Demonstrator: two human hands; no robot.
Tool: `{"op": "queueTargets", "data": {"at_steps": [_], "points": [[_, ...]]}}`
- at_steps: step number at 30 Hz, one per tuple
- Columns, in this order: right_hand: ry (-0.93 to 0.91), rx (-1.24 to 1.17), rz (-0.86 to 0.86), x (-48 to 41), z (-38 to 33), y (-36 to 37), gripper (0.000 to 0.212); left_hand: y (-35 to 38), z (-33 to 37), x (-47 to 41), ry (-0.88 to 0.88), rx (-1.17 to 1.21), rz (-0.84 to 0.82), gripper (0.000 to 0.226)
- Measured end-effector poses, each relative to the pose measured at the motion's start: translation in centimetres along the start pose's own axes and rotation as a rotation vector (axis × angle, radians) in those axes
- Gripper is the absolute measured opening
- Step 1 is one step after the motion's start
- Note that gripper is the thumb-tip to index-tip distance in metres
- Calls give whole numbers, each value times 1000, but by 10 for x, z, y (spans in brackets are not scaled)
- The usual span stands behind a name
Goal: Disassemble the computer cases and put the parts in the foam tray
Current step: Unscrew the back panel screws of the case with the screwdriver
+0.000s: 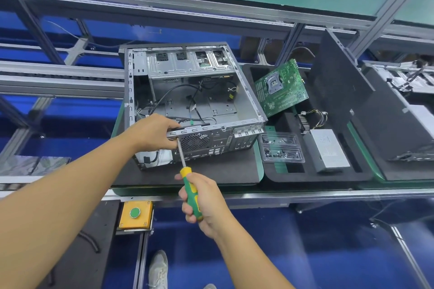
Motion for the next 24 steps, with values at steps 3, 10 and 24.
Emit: {"op": "queueTargets", "data": {"at_steps": [3,10,24], "points": [[-58,96,123,-2,-2,-3,24,0,-1,0,-6,6,7,19],[211,-441,-292,0,3,25,36,3,-6,0,-18,11,29,8],[241,31,-61,-3,-12,15,29,2,-5,1,-39,31,35,27]]}}
Point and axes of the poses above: each hand's wrist, its own x-axis away from the middle knuckle, its own y-axis out of the palm, z = x × y, the point moved 7 cm from there along -x, towards the middle knuckle, and after that the axes turned 11 degrees about y, right-handed, at the moved point
